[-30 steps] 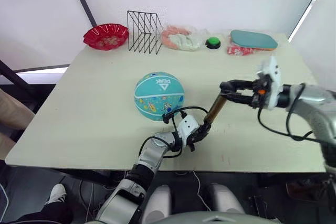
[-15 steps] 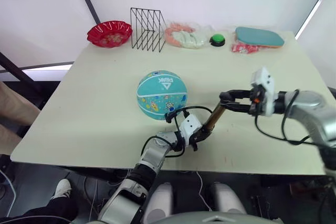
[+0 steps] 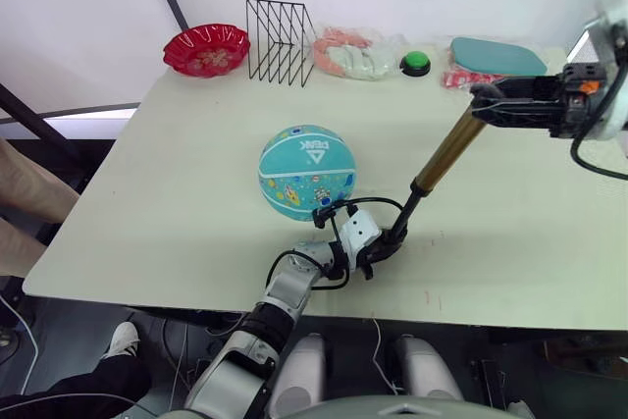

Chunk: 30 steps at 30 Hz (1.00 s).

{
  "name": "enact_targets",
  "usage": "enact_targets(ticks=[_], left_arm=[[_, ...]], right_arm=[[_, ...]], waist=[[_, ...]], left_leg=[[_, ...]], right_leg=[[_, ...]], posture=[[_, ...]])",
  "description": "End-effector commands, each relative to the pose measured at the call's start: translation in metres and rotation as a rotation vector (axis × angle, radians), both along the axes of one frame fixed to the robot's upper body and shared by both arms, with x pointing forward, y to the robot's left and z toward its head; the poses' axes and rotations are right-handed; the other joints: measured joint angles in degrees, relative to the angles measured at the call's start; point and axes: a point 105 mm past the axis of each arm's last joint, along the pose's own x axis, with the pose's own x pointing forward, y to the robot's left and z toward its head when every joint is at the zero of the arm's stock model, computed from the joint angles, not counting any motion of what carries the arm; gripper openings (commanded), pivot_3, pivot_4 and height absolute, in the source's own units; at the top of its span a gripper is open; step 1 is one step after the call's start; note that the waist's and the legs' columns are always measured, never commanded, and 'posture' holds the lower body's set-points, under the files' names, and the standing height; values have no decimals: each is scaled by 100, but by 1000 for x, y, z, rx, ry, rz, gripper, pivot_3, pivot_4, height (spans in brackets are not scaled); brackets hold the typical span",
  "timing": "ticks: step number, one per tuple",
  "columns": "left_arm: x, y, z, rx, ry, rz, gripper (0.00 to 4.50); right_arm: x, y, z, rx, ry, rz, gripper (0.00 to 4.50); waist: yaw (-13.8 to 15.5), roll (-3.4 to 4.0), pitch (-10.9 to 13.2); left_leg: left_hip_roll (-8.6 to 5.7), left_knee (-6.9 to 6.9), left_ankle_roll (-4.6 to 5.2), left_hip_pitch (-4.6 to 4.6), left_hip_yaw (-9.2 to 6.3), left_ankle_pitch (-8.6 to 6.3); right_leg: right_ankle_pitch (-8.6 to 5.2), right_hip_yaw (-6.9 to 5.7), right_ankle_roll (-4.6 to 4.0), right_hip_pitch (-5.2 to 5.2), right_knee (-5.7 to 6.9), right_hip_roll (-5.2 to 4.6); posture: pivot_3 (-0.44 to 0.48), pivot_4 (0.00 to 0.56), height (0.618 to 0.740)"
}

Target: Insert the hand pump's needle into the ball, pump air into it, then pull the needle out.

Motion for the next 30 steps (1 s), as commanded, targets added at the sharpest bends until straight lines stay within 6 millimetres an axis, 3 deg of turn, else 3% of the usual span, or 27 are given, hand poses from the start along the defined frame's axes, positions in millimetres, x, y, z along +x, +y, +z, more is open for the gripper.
enact_targets(ticks=[1,9,11,15,20,22,26,30], left_arm=[[-11,29,-47,113,171,89,1042],[-9,33,-46,117,165,99,1042],[-10,34,-46,118,164,102,1042],[-8,34,-47,119,164,109,1042],[-10,35,-49,123,167,113,1042],[-10,35,-49,125,167,113,1042],[-12,36,-51,124,175,114,1042],[-11,35,-51,123,179,109,1042]], right_arm=[[-1,1,-15,-30,-9,28,1587],[2,26,-122,-128,152,69,1587],[0,32,-135,-139,160,81,1587],[-1,48,-181,-141,234,104,1587],[-2,56,-235,-200,296,84,1586],[1,54,-227,-195,263,86,1586],[12,43,-179,-97,191,53,1586],[7,24,-133,-74,110,71,1586]], waist=[[-1,-5,-4],[-115,-73,-104],[-161,-76,-115],[-183,-84,-127],[-177,-87,-192],[-174,-72,-196],[-170,-66,-186],[-138,-41,-150]], left_leg=[[0,1,0,2,-1,0],[27,-6,8,92,6,-7],[38,-6,7,110,2,-7],[54,-26,-4,189,4,-15],[51,-28,-10,208,8,-19],[49,-31,-15,227,17,-26],[53,-32,-16,236,29,-28],[54,-31,-17,208,19,-29]], right_leg=[[-1,-1,0,1,2,0],[-29,4,2,78,4,27],[-31,1,-1,99,5,32],[-39,18,-12,171,2,16],[-39,18,-11,166,-2,22],[-39,26,-11,174,-3,27],[-39,38,-11,175,-3,26],[-42,26,-7,159,-9,16]], posture=[[0,150,740],[0,150,740],[0,150,740],[0,150,740],[0,150,740],[0,150,740],[0,150,740],[0,150,740]])
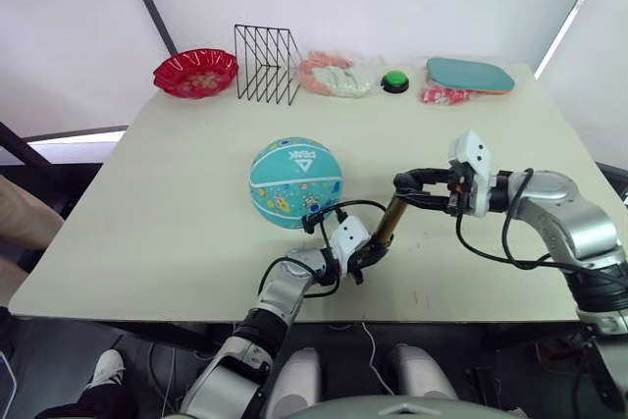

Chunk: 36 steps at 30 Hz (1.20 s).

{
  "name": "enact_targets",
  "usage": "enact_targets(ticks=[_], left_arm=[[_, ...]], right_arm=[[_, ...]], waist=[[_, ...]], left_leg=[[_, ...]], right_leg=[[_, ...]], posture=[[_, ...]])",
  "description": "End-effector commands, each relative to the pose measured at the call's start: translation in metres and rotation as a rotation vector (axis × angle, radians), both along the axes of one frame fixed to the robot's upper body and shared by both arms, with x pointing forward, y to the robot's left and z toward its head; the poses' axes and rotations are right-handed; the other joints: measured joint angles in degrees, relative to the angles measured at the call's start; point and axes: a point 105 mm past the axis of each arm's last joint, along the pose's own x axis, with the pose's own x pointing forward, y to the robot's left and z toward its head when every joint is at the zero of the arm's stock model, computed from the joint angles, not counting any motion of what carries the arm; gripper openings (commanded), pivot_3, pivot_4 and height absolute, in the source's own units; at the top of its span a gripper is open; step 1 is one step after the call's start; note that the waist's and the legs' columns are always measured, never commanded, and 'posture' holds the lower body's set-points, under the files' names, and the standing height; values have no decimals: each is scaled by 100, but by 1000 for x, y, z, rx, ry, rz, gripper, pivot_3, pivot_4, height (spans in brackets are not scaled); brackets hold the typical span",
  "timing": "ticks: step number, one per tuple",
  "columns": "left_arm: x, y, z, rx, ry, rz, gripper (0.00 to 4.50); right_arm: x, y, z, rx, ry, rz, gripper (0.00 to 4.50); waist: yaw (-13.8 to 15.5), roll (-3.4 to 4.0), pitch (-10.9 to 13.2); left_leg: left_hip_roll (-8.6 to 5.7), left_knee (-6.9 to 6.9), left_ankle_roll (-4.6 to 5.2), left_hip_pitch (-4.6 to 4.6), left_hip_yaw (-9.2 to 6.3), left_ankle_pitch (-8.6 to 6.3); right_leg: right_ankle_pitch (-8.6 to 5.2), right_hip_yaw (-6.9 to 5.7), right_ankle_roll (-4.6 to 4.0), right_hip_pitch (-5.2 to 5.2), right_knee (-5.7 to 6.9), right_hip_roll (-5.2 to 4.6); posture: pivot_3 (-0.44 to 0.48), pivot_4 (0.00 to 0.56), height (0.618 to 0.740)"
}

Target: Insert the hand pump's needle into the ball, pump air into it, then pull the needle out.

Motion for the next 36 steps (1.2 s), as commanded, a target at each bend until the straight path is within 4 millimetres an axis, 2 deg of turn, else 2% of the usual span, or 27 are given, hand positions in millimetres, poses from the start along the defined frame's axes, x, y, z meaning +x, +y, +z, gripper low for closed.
enact_targets(ticks=[1,4,6,11,14,17,20,22,25,29,31,32,33,36], left_arm=[[-11,23,-37,87,143,60,1042],[-12,21,-38,87,145,49,1042],[-13,21,-38,86,148,47,1042],[-13,21,-38,87,150,41,1042],[-13,22,-38,88,150,40,1042],[-13,22,-38,87,150,39,1042],[-13,21,-38,86,152,38,1042],[-13,21,-38,87,151,41,1042],[-13,22,-38,88,151,42,1042],[-14,24,-38,91,153,43,1042],[-14,24,-38,92,152,44,1042],[-13,24,-38,92,152,44,1042],[-13,24,-38,93,151,43,1042],[-14,25,-38,97,148,42,1042]], right_arm=[[-12,-22,24,16,50,12,1586],[-18,-34,66,57,2,-3,1586],[-19,-38,84,84,-10,-29,1586],[-23,-47,141,141,-96,-63,1586],[-28,-51,161,158,-116,-67,1586],[-28,-53,166,159,-108,-77,1586],[-25,-50,150,125,-72,-71,1586],[-18,-46,124,84,-36,-74,1586],[-14,-40,101,74,4,-66,1585],[-10,-25,40,0,105,-36,1585],[-10,-15,17,-5,141,-15,1585],[-10,-13,12,-9,145,-11,1585],[-9,-10,-2,-36,159,-4,1585],[-13,6,-46,-79,232,28,1585]], waist=[[18,10,9],[107,50,46],[147,57,57],[167,61,109],[156,61,149],[151,59,153],[150,57,155],[147,51,151],[125,47,142],[49,9,63],[-15,-15,29],[-30,-23,26],[-39,-41,25],[-66,-31,-11]], left_leg=[[-10,0,1,-21,-9,1],[-32,4,1,-78,-14,1],[-46,12,2,-144,-15,2],[-47,15,4,-157,-31,1],[-47,15,4,-158,-29,1],[-46,19,5,-160,-26,1],[-46,20,5,-161,-22,1],[-46,21,5,-160,-23,1],[-41,22,5,-141,-21,1],[-30,22,5,-121,-17,1],[-15,22,5,-104,-20,1],[-10,18,4,-86,-21,0],[-8,14,3,-34,-22,-2],[30,8,-18,-14,-37,-25]], right_leg=[[-2,-7,3,-15,-2,-4],[9,-29,29,-43,-9,-18],[26,-30,7,-105,-6,-19],[24,-50,3,-109,-8,-19],[22,-50,8,-112,-8,-20],[13,-51,25,-112,-8,-20],[15,-48,25,-112,-8,-21],[15,-49,25,-111,-7,-21],[12,-48,29,-95,-5,-15],[10,-45,29,-82,3,-2],[9,-47,25,-60,4,13],[2,-47,15,-33,2,13],[-9,-47,-2,2,0,11],[-20,-42,-16,24,0,-15]], posture=[[0,150,740],[0,150,740],[0,150,740],[0,150,740],[0,150,740],[0,150,740],[0,150,740],[0,150,740],[0,150,740],[0,150,740],[0,150,740],[0,150,740],[0,150,740],[0,150,740]])
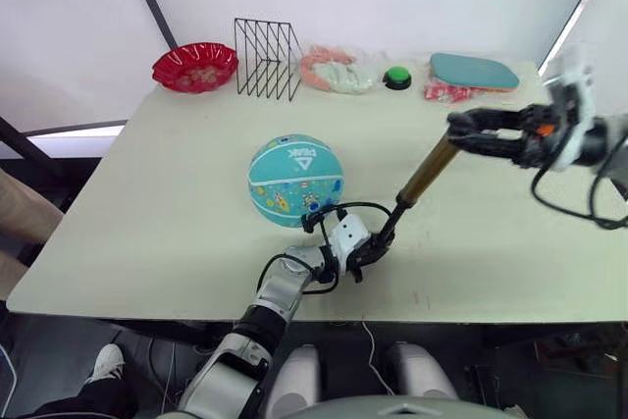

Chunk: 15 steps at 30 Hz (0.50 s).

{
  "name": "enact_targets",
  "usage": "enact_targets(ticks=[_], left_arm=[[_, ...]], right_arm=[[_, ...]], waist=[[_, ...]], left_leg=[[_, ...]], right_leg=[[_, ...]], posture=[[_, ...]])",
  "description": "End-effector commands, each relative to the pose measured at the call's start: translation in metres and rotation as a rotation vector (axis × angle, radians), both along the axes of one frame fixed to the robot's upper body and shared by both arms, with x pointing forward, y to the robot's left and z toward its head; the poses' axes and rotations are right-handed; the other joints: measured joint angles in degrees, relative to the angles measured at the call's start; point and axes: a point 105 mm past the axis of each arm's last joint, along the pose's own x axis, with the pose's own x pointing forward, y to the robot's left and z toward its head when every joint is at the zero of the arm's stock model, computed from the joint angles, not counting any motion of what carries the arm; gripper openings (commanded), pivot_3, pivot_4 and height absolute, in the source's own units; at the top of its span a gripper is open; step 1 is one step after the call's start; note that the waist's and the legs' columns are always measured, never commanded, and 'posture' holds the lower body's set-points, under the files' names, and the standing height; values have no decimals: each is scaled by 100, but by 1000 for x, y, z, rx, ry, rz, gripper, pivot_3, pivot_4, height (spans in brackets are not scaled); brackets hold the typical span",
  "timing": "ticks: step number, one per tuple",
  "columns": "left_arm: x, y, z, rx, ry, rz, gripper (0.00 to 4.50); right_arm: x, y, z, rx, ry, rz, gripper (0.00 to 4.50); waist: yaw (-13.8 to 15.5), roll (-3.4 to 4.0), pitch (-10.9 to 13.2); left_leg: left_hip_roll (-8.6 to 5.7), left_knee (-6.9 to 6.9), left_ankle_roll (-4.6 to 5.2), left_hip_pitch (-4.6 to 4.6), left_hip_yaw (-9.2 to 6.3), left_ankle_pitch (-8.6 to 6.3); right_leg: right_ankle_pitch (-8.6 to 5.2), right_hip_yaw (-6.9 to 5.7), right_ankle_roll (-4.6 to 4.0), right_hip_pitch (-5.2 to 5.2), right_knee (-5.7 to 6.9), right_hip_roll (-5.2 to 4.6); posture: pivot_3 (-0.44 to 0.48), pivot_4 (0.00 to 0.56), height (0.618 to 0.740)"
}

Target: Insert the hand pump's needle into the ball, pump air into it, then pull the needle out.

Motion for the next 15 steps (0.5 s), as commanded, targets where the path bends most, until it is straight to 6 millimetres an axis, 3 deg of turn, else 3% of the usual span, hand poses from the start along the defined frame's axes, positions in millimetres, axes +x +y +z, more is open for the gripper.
enact_targets(ticks=[1,7,9,15], left_arm=[[-15,16,-35,81,145,36,1042],[-15,15,-33,82,141,36,1042],[-15,15,-33,83,139,35,1042],[-15,15,-34,79,145,39,1042]], right_arm=[[-13,17,-103,-167,288,44,1585],[-24,31,-155,-251,358,97,1585],[-20,33,-145,-224,334,98,1585],[-1,24,-69,-97,175,63,1585]], waist=[[-8,8,-27],[15,25,-74],[16,32,-84],[38,54,-38]], left_leg=[[4,0,-1,1,-1,0],[-6,-18,7,47,15,4],[-7,-24,8,58,26,0],[1,-28,8,70,33,-3]], right_leg=[[0,-4,0,0,0,1],[-4,-2,-8,2,5,36],[-5,7,-9,3,6,36],[-9,15,-13,9,6,33]], posture=[[0,150,740],[0,150,740],[0,150,740],[0,150,740]])
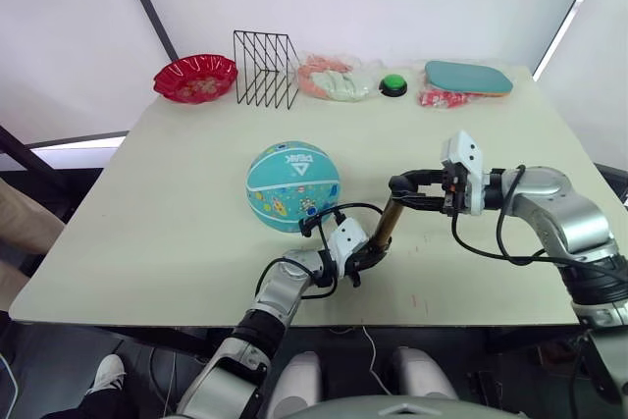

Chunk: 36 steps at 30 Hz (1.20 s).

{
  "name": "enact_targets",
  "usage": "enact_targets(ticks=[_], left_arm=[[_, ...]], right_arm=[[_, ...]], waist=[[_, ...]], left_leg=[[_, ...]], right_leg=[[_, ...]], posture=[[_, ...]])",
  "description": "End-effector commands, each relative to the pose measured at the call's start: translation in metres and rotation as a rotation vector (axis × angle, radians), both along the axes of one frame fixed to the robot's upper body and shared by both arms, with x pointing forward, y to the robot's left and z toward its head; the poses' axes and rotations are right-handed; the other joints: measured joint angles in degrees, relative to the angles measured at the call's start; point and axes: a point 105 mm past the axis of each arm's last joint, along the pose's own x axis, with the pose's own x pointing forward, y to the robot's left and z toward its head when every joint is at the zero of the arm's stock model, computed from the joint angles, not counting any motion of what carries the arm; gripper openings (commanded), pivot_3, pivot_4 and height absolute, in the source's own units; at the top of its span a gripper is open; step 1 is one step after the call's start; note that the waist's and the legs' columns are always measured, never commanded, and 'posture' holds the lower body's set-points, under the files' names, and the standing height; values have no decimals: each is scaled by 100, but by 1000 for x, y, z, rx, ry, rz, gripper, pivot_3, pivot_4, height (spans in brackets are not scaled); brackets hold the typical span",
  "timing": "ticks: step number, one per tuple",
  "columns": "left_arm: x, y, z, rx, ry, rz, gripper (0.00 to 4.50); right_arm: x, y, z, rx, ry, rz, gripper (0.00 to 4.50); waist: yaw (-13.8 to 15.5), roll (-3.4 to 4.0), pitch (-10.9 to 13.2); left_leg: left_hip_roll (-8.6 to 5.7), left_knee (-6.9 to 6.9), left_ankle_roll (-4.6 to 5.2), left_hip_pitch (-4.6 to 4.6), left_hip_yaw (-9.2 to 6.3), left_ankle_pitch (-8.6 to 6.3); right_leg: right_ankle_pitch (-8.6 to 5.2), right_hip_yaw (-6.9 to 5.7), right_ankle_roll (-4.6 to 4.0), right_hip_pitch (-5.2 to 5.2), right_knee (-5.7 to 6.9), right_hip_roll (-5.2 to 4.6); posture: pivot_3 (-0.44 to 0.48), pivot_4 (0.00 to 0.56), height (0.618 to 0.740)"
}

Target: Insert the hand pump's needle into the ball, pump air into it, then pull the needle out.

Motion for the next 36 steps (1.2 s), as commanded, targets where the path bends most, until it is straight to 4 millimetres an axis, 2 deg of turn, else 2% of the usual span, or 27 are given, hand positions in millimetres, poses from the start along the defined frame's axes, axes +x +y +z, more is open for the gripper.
enact_targets(ticks=[1,5,9,12,18,20,24,30,34,36], left_arm=[[-13,17,-33,82,131,41,1042],[-15,16,-35,80,135,41,1042],[-20,15,-38,76,140,36,1042],[-20,14,-39,78,141,32,1042],[-18,14,-38,80,141,28,1042],[-17,14,-38,80,142,28,1042],[-17,14,-37,79,142,26,1042],[-14,15,-33,83,132,28,1042],[-14,18,-32,86,130,35,1042],[-13,19,-32,87,130,37,1042]], right_arm=[[-6,-11,8,27,97,-14,1585],[-8,-26,63,114,23,-44,1585],[-17,-39,116,188,-36,-55,1585],[-22,-44,145,225,-70,-61,1585],[-31,-52,180,242,-117,-80,1585],[-32,-54,184,240,-127,-87,1585],[-25,-54,169,248,-103,-104,1585],[-12,-36,112,287,5,-115,1585],[-13,-15,60,256,86,-99,1585],[-15,-5,39,250,118,-91,1585]], waist=[[18,-2,19],[78,29,84],[119,54,123],[169,50,151],[175,37,187],[174,36,189],[171,28,197],[155,6,178],[86,-17,142],[13,-36,115]], left_leg=[[-1,-2,0,-7,2,0],[-37,14,1,-93,-5,1],[-60,27,3,-168,-1,2],[-65,38,4,-205,3,2],[-64,38,17,-205,12,-6],[-65,39,19,-203,21,-7],[-63,42,27,-200,39,-12],[-60,47,40,-182,63,-19],[-54,46,54,-170,105,-28],[-49,44,70,-121,122,-38]], right_leg=[[0,2,0,-9,0,-1],[16,0,28,-70,-3,-9],[37,11,20,-133,-2,-31],[43,20,27,-172,2,-31],[42,25,26,-173,1,-31],[43,31,28,-174,1,-31],[44,44,31,-175,2,-31],[51,74,42,-167,5,-24],[43,111,67,-154,9,-21],[36,124,75,-118,7,-19]], posture=[[0,150,740],[0,150,740],[0,150,740],[0,150,740],[0,150,740],[0,150,740],[0,150,740],[0,150,740],[0,150,740],[0,150,740]])
